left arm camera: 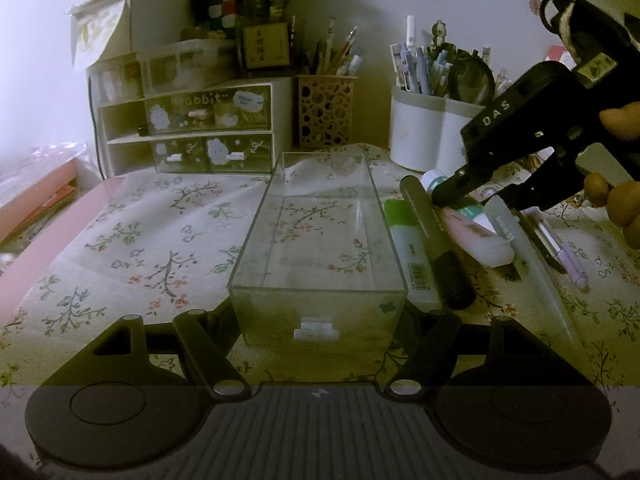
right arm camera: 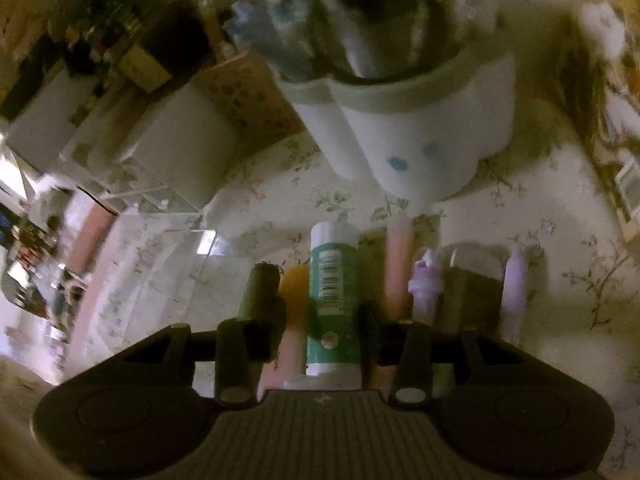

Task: Organize stationery
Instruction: 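Grasp the green-and-white glue stick with the right tool, then lower the glue stick into the clear box and open the right tool, then grasp the black marker from the row with the right tool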

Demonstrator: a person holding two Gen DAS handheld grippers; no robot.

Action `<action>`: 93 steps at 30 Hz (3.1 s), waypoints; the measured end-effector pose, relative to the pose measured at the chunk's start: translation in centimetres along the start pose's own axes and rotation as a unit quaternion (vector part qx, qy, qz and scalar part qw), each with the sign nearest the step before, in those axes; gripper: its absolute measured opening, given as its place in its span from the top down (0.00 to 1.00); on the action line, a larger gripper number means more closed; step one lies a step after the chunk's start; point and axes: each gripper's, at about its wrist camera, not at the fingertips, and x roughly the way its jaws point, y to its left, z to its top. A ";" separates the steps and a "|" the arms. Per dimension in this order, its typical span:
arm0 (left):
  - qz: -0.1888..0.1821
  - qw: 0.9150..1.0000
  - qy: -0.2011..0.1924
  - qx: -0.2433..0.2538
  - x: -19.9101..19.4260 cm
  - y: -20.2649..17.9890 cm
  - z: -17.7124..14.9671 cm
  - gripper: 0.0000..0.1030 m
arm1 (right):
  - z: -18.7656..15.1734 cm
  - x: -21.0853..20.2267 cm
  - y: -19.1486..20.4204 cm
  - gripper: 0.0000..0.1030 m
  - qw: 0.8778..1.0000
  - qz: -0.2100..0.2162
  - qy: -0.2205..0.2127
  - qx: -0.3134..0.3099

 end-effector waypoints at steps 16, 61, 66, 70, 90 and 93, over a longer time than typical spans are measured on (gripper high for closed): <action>0.001 1.000 -0.002 0.000 0.1 -0.2 0.0 0.29 | 0.5 0.5 1.0 0.77 0.998 -0.038 -0.010 -0.058; -0.013 1.000 -0.007 0.002 0.1 0.3 -0.3 0.29 | -2.0 0.0 8.9 0.74 0.991 0.120 0.034 0.046; -0.013 1.000 -0.008 0.000 0.1 0.2 -0.3 0.29 | -1.7 -3.7 4.7 0.74 0.993 0.088 -0.039 0.071; -0.013 1.000 -0.008 0.000 0.0 0.2 -0.3 0.29 | -2.6 -4.6 2.1 0.74 0.994 0.047 -0.054 0.084; -0.013 1.000 -0.008 0.000 0.0 0.3 -0.2 0.29 | -3.1 -0.6 6.2 0.78 0.999 -0.027 0.007 -0.021; -0.012 1.000 -0.008 0.000 0.0 0.2 -0.2 0.29 | -3.2 -0.8 5.8 0.78 1.000 -0.021 0.006 -0.021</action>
